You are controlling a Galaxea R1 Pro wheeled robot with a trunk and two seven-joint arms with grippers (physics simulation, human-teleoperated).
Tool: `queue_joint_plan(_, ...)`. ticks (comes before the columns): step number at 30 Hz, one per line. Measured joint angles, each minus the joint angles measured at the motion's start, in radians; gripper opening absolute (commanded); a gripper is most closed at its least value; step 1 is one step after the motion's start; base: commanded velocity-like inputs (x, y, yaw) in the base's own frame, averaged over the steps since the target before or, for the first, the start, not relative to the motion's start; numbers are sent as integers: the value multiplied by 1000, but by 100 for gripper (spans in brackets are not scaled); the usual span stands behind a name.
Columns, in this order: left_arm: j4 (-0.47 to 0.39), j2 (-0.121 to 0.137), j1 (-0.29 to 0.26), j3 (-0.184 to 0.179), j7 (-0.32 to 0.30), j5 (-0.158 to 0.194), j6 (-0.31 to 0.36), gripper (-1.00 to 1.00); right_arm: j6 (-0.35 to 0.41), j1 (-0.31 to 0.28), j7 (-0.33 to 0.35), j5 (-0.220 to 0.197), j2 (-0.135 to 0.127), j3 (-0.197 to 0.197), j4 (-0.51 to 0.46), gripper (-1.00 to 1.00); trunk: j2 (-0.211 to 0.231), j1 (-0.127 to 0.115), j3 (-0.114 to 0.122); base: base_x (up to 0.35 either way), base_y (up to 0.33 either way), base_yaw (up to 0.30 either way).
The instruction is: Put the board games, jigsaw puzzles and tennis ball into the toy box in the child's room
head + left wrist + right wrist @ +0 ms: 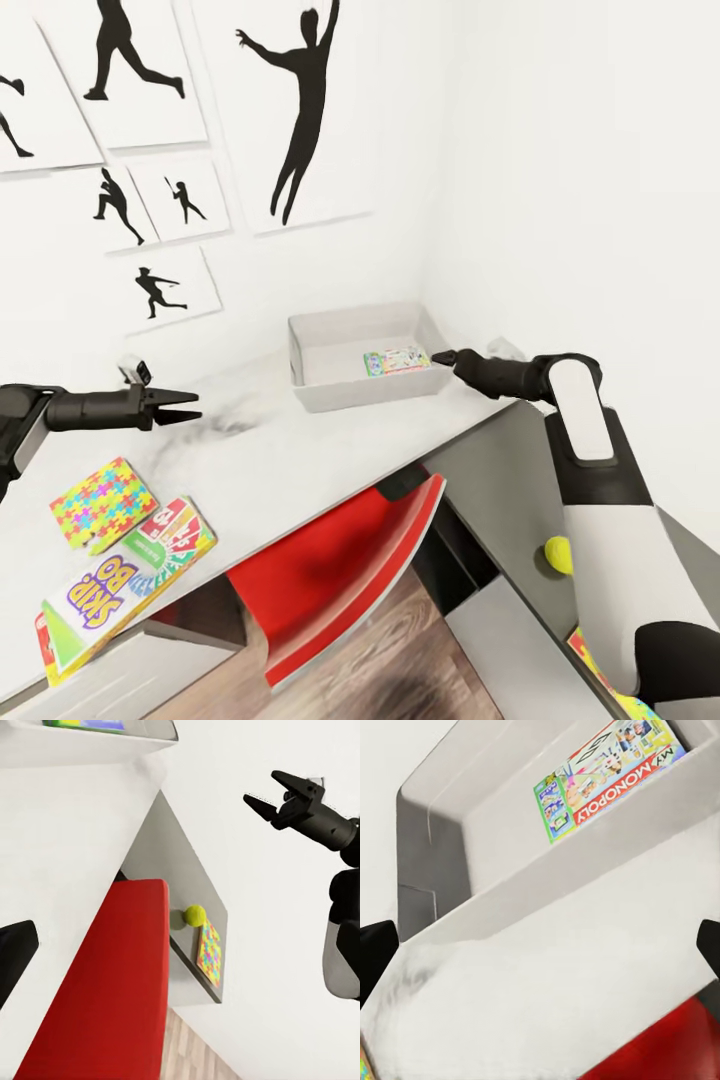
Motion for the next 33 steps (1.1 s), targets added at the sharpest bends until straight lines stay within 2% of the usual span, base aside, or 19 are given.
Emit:
queue_joint_plan(5,1,25,5,0,0,0,-3,100,1,109,1,-59,-3,-15,-89,100,0,0,8,-1,0,0)
queue_joint_plan(8,9,55,21,-1,0,0,-6,100,7,215,2,-97,-11,-61,-147,100,0,0,13,0,0,0)
queue_joint_plan(10,11,66,36,-1,0,0,-7,100,13,261,5,-108,-20,-87,-170,100,0,0,16,0,0,0)
queue_joint_plan(11,11,73,52,-1,0,-1,-8,100,15,304,12,-110,-30,-112,-189,100,0,0,17,0,0,0)
queue_joint_plan(13,12,80,76,0,0,-1,-12,100,15,368,36,-116,-41,-145,-207,100,0,0,21,0,0,0)
queue_joint_plan(15,13,82,92,0,0,-1,-18,100,15,407,66,-121,-45,-163,-214,100,0,0,24,0,0,0)
queue_joint_plan(18,13,86,125,1,-1,-1,-34,100,15,470,151,-122,-51,-184,-222,100,0,0,29,0,0,0)
queue_joint_plan(19,13,89,140,2,-1,1,-39,100,15,497,198,-121,-52,-193,-224,100,0,0,30,-7,0,0)
queue_joint_plan(21,13,99,158,2,-1,18,-45,100,14,540,267,-121,-54,-212,-226,100,0,0,34,-51,0,0)
queue_joint_plan(26,11,112,213,1,-1,117,-50,100,14,652,410,-121,-56,-288,-228,100,0,0,42,-187,0,0)
queue_joint_plan(29,10,115,233,1,-1,141,-52,100,13,706,477,-129,-56,-311,-228,100,0,0,47,-117,0,0)
queue_joint_plan(33,12,115,251,0,-1,152,-80,100,13,767,549,-131,-50,-320,-229,100,0,0,53,-43,0,0)
